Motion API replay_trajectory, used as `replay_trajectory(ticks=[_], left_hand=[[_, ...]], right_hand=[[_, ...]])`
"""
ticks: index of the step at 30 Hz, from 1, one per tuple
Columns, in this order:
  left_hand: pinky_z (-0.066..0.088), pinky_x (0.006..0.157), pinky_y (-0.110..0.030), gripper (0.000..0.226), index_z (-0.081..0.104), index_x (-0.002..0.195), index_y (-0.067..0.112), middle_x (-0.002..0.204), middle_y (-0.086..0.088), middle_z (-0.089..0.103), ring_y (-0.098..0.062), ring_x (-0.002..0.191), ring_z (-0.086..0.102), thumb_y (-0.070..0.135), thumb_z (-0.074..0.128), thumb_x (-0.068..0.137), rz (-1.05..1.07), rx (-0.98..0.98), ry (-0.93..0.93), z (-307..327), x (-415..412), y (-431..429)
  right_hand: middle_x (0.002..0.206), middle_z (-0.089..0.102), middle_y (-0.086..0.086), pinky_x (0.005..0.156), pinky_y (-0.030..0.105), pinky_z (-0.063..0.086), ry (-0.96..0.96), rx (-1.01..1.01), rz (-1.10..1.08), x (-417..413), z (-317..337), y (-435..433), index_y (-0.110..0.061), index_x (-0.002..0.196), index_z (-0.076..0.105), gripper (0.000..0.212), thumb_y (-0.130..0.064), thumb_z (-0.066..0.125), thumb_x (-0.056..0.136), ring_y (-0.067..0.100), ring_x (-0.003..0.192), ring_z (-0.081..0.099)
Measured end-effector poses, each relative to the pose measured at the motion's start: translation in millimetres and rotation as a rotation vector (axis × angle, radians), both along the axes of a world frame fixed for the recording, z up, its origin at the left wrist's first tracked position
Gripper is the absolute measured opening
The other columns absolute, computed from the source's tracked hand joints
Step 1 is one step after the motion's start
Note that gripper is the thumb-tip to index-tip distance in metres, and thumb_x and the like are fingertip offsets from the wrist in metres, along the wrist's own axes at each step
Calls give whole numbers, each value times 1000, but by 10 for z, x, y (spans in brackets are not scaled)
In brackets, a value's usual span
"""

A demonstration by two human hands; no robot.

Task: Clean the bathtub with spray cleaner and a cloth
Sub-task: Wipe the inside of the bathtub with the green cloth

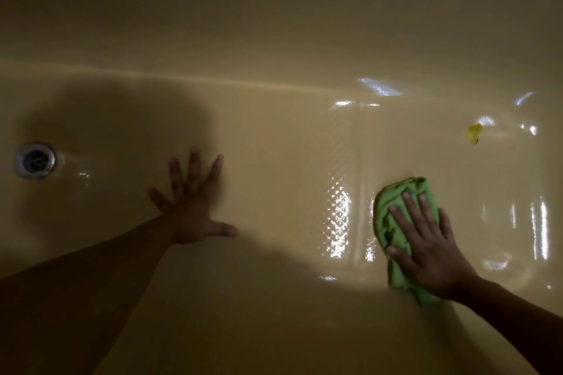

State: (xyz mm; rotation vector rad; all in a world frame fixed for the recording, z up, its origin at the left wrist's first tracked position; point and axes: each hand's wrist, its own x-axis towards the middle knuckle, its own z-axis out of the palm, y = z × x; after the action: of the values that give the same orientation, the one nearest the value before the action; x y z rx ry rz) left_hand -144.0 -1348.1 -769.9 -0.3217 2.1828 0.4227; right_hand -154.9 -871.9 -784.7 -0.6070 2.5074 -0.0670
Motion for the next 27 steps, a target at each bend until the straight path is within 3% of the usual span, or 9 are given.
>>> replay_trajectory(ticks=[8,13,16,20,22,27], left_hand=[[-5,106,-83,151,-41,137,61,142,15,-62,-34,137,-52,79,82,52,30,-5,27,-37,-18,-58],[-5,106,-83,147,-40,137,62,142,14,-63,-34,136,-53,77,82,56,34,11,33,-61,-21,-97],[-4,106,-83,142,-37,139,61,142,13,-63,-34,136,-53,75,81,62,42,31,41,-80,-19,-127],[-5,106,-83,133,-33,142,62,142,14,-62,-33,135,-53,70,79,71,55,71,73,-87,-1,-164],[-6,107,-82,130,-31,144,63,143,15,-62,-31,133,-55,66,79,74,68,87,89,-87,18,-174],[-8,106,-81,130,-30,146,61,143,17,-61,-33,138,-52,65,79,75,86,99,93,-75,50,-214]], right_hand=[[167,-27,-7,121,58,-10,88,3,-423,-919,-156,-494,-39,161,-9,88,-79,16,86,18,152,-29],[167,-26,4,120,63,-9,156,1,-412,-1524,-193,-1259,-32,161,-10,88,-73,16,88,28,153,-26],[169,-21,7,119,63,-8,203,-21,-312,-1495,-218,-1712,-30,162,-7,83,-68,19,93,32,154,-22],[171,-9,6,122,64,0,223,-95,-2,-1096,-254,-2113,-29,164,6,73,-60,27,100,31,156,-14],[172,-5,4,122,64,7,205,-138,163,-857,-255,-2179,-30,164,11,69,-56,30,102,29,157,-12],[172,-2,1,124,60,6,111,-194,420,-357,-164,-1956,-32,163,14,67,-56,35,105,28,158,-8]])
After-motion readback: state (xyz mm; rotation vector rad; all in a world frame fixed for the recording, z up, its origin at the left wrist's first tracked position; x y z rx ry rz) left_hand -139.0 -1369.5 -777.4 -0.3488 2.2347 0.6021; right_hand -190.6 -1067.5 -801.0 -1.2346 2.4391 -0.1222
